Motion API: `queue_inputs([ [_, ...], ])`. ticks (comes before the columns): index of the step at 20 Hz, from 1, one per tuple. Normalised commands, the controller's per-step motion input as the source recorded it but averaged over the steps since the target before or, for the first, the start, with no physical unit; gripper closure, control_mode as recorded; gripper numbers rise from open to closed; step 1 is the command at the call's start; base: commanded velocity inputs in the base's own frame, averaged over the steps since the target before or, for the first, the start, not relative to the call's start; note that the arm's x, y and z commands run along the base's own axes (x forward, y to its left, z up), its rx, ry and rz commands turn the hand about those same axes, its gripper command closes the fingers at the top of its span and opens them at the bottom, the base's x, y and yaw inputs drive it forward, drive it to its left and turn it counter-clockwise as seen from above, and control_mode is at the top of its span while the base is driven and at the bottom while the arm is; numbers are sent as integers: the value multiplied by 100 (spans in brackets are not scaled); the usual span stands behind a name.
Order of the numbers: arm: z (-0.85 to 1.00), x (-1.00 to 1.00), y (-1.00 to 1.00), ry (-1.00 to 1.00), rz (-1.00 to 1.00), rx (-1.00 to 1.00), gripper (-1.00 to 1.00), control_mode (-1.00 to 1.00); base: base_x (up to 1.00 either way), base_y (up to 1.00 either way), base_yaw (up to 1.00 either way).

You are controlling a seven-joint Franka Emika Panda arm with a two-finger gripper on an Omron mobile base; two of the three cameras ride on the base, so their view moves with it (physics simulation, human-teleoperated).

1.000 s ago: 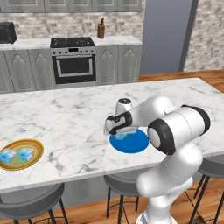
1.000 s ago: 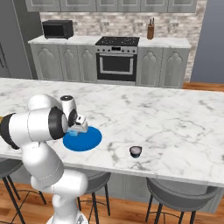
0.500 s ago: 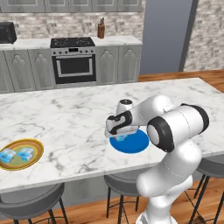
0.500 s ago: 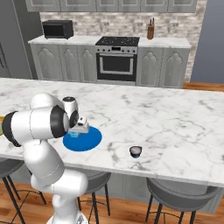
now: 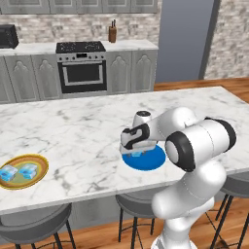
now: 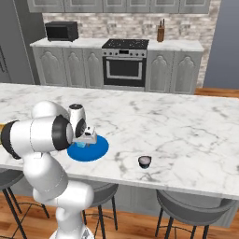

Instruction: Place two yogurt containers on each plate.

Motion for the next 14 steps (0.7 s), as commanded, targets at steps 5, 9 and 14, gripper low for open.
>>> queue_inputs([
  [5,5,0,-1,1,0,0,-100,-100,0,0,0],
  [9,26,0,0,0,0,0,-100,-100,0,0,0],
  [14,34,0,0,0,0,0,-100,-100,0,0,0],
])
